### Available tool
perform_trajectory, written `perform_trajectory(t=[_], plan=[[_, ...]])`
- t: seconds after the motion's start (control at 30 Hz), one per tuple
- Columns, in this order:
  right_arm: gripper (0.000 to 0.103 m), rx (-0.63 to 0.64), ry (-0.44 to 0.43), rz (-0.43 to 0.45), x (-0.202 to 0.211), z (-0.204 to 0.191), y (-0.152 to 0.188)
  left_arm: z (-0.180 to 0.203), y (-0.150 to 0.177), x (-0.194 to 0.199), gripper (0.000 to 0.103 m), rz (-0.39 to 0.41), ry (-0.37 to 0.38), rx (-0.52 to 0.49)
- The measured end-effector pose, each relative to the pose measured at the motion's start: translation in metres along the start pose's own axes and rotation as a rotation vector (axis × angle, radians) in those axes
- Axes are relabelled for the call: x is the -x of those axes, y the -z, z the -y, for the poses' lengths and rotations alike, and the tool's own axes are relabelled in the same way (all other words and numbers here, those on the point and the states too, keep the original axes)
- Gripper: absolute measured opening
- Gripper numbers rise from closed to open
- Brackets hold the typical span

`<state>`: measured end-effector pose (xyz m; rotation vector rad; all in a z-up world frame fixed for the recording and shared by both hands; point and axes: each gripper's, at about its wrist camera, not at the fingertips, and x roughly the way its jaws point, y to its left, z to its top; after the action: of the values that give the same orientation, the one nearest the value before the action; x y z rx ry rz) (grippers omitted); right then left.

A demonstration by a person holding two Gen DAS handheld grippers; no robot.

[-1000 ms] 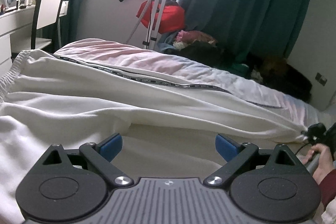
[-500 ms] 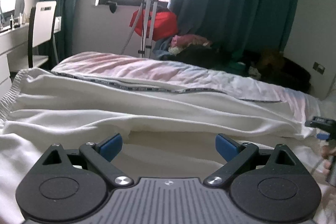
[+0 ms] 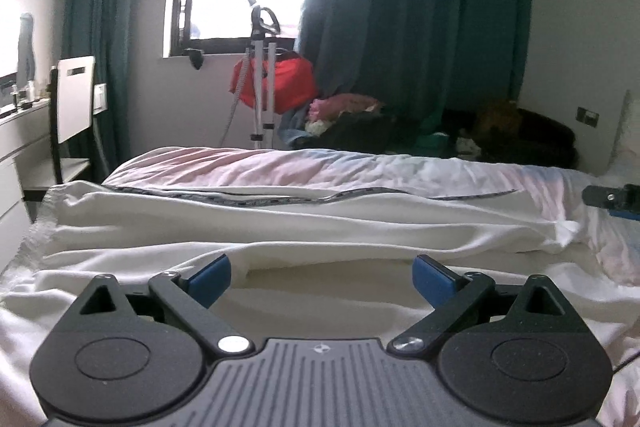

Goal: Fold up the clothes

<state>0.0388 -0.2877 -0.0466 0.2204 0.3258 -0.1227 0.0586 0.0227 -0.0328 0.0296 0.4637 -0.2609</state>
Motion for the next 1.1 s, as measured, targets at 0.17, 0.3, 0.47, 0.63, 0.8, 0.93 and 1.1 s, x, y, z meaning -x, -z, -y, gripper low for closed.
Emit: perform_trajectory(t=[0.17, 0.3, 0.47, 0.63, 0.8, 0.93, 1.1], plan=[[0.075, 0.041, -0.01, -0.005, -0.004, -0.008, 0.002, -0.027, 0.005, 0.015, 0.099, -0.04, -0.076, 0.05], [0.075, 0.032, -0.011, -0.023, -0.009, -0.006, 0.005, -0.061, 0.005, 0.03, 0.1, -0.078, -0.151, 0.11], [0.075, 0.01, 0.023, -0.06, -0.011, 0.0, 0.007, -0.109, 0.004, 0.038, 0.1, -0.184, -0.228, 0.169], [0.075, -0.064, 0.087, -0.125, -0.016, 0.016, 0.01, -0.176, 0.011, 0.039, 0.1, -0.293, -0.333, 0.372], [0.075, -0.152, 0.133, -0.109, -0.012, 0.033, 0.011, -0.237, 0.027, 0.049, 0.099, -0.283, -0.42, 0.636], [0.075, -0.237, 0.169, -0.098, -0.009, 0.05, 0.01, -0.27, 0.039, 0.053, 0.096, -0.288, -0.415, 0.861], [0.075, -0.323, 0.199, -0.093, -0.009, 0.069, 0.009, -0.289, 0.056, 0.038, 0.091, -0.377, -0.369, 0.97]])
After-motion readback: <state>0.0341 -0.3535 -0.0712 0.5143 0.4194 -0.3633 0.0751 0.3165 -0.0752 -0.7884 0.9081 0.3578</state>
